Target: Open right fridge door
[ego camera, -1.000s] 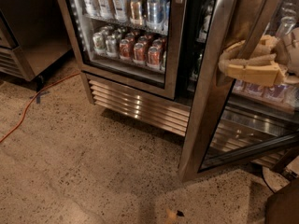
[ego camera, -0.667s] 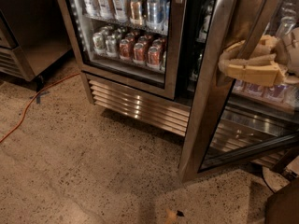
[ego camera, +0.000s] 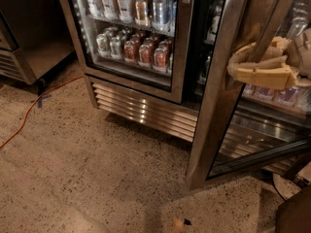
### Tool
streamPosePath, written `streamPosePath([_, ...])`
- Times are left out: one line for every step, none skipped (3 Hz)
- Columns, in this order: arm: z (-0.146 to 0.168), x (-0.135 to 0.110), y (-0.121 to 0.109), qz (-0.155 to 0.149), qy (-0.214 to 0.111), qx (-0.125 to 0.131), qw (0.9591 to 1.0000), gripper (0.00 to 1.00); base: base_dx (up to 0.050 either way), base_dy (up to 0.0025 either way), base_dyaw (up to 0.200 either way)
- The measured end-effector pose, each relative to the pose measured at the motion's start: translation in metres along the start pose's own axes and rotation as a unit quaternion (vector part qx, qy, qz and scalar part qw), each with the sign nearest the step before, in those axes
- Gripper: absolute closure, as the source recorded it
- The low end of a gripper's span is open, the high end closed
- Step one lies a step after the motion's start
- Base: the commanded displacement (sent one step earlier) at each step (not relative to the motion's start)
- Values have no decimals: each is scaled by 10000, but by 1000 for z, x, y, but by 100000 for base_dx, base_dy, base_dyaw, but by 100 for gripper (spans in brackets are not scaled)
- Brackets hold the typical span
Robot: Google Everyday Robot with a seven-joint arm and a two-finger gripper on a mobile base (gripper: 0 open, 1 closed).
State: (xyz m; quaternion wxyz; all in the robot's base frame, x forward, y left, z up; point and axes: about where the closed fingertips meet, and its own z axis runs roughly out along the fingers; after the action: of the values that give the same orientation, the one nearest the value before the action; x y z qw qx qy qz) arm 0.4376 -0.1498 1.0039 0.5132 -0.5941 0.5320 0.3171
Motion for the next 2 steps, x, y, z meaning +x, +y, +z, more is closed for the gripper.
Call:
streamPosePath([0, 0, 0, 0, 0, 0, 10000, 36, 0, 0, 0])
streamPosePath([0, 0, 0, 0, 0, 0, 10000, 12, 0, 0, 0])
